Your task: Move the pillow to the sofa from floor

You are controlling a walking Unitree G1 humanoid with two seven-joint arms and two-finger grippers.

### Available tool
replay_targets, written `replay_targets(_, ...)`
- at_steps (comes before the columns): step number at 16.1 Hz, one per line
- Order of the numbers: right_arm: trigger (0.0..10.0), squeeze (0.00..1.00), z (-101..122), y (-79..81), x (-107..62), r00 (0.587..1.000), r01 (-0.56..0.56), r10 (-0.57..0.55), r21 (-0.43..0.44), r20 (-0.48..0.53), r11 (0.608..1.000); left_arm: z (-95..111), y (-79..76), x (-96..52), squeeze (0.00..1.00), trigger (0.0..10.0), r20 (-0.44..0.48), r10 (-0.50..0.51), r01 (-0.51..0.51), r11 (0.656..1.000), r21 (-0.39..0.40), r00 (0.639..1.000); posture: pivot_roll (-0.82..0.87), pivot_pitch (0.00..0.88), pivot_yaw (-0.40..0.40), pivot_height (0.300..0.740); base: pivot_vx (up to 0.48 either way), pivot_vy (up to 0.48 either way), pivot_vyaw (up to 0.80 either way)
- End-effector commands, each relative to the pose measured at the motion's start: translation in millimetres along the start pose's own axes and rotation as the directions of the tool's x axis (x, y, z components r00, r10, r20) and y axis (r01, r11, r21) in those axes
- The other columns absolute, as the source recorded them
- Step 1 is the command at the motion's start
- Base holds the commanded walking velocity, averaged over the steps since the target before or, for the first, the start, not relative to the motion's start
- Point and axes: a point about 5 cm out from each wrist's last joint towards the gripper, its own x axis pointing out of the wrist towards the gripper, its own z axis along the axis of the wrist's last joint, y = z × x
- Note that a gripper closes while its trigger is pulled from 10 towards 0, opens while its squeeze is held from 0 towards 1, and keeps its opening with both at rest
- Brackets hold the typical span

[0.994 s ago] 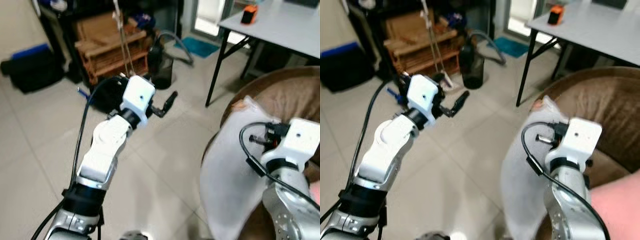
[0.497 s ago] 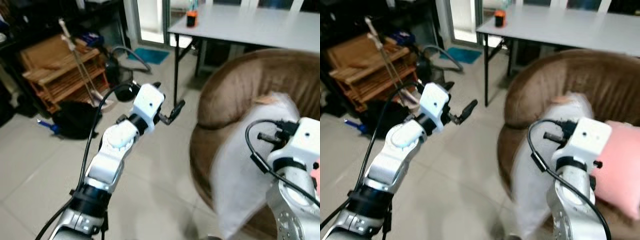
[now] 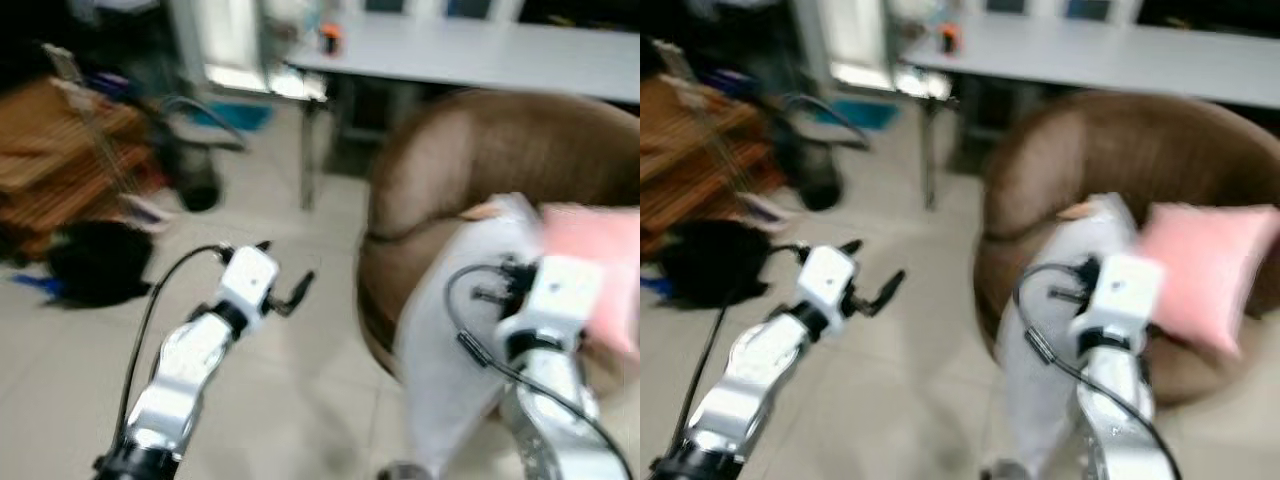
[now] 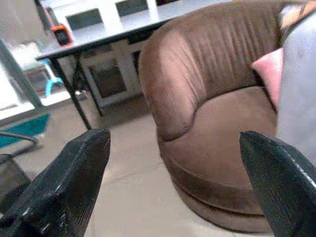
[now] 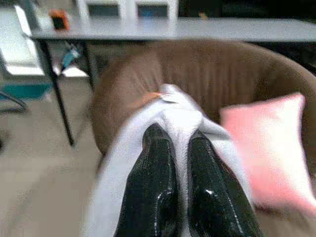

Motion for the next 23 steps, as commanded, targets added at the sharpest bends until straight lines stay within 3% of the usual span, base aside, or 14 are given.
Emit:
replay_targets(1, 10.0, 0.00, 8, -2.1, 2.3, 0.997, 0.005, -0.004, -0.009, 0.072, 1.000, 12, -4.0, 7.0, 0.00, 10.0, 0.055, -0.009, 0.006, 0.999, 0.039, 0.998, -0.03, 0.042, 0.011, 0.740, 0.000, 0.000, -0.80)
replay_targets(3, 10.0, 0.00, 13, 2.5, 3.6, 0.995, -0.018, 0.018, 0.002, 0.099, 1.000, 22, -4.6, 11.8, 0.00, 10.0, 0.089, -0.036, 0.034, 0.999, 0.022, 0.995, -0.03, 0.043, 0.015, 0.740, 0.000, 0.000, -0.67)
replay_targets(4, 10.0, 0.00, 18, 6.3, 5.1, 0.991, -0.041, 0.040, 0.006, 0.129, 0.999, 23, -2.3, 14.2, 0.00, 10.0, 0.069, -0.030, 0.027, 0.999, 0.043, 0.997, -0.03, 0.043, 0.021, 0.740, 0.000, 0.000, 0.00)
replay_targets(6, 10.0, 0.00, 25, 12.1, 7.5, 0.987, -0.062, 0.059, 0.015, 0.150, 0.998, 36, 4.6, 19.2, 0.00, 10.0, 0.121, -0.002, -0.002, 0.999, 0.033, 0.993, -0.04, 0.044, 0.025, 0.740, 0.000, 0.000, 0.00)
replay_targets(9, 10.0, 0.00, 36, 12.4, 11.5, 0.982, -0.039, 0.033, 0.030, 0.186, 0.999, 44, 8.9, 22.9, 0.00, 10.0, 0.136, -0.012, 0.006, 0.999, 0.044, 0.991, -0.04, 0.043, 0.033, 0.740, 0.348, 0.000, 0.00)
replay_targets(15, 10.0, 0.00, 40, 6.0, 15.9, 0.980, 0.017, -0.026, 0.050, 0.196, 0.999, 41, 3.0, 21.7, 0.00, 10.0, 0.122, -0.038, 0.033, 0.998, 0.047, 0.992, -0.04, 0.044, 0.036, 0.740, 0.364, 0.000, 0.00)
replay_targets(23, 10.0, 0.00, 40, 1.4, 16.4, 0.981, 0.045, -0.056, 0.064, 0.188, 0.997, 43, 2.1, 24.7, 0.00, 10.0, 0.121, -0.061, 0.054, 0.996, 0.065, 0.991, -0.05, 0.040, 0.046, 0.740, 0.370, 0.000, -0.80)
